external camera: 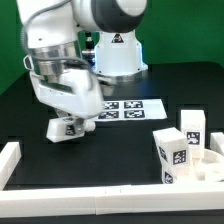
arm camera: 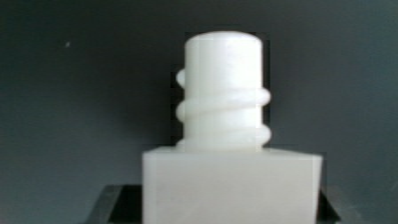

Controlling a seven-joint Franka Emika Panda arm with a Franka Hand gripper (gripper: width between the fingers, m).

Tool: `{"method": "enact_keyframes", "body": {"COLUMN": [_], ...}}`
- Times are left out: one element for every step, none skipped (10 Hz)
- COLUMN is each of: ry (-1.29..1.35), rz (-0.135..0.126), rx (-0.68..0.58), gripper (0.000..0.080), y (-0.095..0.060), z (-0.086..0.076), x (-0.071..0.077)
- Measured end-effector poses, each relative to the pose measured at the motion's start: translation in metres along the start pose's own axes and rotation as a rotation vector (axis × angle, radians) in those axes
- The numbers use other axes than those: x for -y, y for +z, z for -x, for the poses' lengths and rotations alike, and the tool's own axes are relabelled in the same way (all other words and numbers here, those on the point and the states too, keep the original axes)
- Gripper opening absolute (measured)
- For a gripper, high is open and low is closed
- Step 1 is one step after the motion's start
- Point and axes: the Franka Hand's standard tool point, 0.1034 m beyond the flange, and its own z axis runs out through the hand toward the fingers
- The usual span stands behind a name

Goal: Assemble stool

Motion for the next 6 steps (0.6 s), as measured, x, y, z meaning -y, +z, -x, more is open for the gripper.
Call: {"method": "enact_keyframes", "body": {"ry": [-0.155, -0.270, -0.312, -0.344, -0.425, -0.539], "rz": [0.004, 0.011, 0.013, 0.013, 0.014, 0.024], "rx": [0.012, 0.037, 0.031, 0.031, 0.033, 0.025], "gripper": [0.0331, 0.0331, 0.0332, 0.0332, 0.0332, 0.0333], "y": [0.0018, 0.0043, 0.0037, 0.0038, 0.0039, 0.0049], "z": [0.0040, 0.0083, 0.0065, 0.0063, 0.0059, 0.0064], "x": [-0.0016, -0.0025, -0.0032, -0.0037, -0.0045, -0.0053]}}
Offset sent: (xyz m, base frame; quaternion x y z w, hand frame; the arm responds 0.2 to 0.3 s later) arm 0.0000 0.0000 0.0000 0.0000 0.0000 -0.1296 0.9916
